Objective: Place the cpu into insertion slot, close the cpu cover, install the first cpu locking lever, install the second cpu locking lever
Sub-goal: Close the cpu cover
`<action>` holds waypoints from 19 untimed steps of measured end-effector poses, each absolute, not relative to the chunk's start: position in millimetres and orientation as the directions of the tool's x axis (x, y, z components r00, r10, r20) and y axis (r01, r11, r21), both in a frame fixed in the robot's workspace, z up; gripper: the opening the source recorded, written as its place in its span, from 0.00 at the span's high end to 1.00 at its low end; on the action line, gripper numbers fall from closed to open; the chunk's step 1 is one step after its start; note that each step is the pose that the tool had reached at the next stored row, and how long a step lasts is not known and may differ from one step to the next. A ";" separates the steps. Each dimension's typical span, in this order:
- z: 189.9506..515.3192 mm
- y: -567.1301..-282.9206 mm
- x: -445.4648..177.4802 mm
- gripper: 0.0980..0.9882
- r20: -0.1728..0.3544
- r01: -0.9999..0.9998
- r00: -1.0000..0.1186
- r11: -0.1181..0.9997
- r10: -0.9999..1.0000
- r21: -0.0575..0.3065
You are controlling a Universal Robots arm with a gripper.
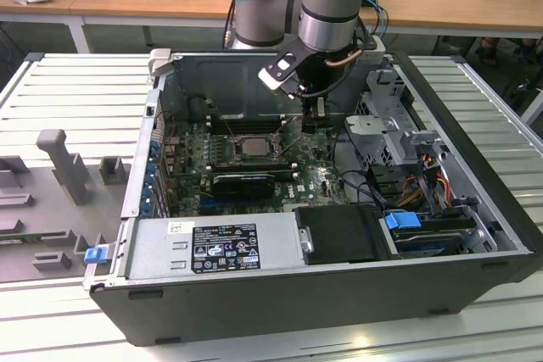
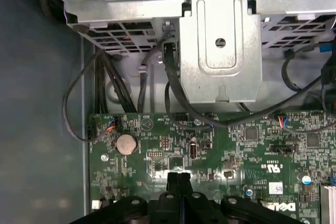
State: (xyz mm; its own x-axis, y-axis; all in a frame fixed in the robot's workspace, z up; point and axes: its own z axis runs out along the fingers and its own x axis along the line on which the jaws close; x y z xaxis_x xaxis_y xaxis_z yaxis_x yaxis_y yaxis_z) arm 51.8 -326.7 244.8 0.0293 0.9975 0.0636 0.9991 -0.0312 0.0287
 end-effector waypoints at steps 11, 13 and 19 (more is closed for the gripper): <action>244.8 -326.8 44.3 0.99 0.064 0.999 0.029 -0.031 0.998 0.029; 244.8 -326.7 43.9 0.99 0.064 0.999 0.029 -0.031 0.998 0.029; 244.8 -326.7 38.9 0.99 0.064 0.999 0.029 -0.031 0.998 0.029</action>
State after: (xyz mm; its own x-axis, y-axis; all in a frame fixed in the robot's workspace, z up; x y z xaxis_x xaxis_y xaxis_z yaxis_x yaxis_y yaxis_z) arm 38.9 -326.7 244.8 0.0292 0.9975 0.0636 0.9991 -0.0311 0.0286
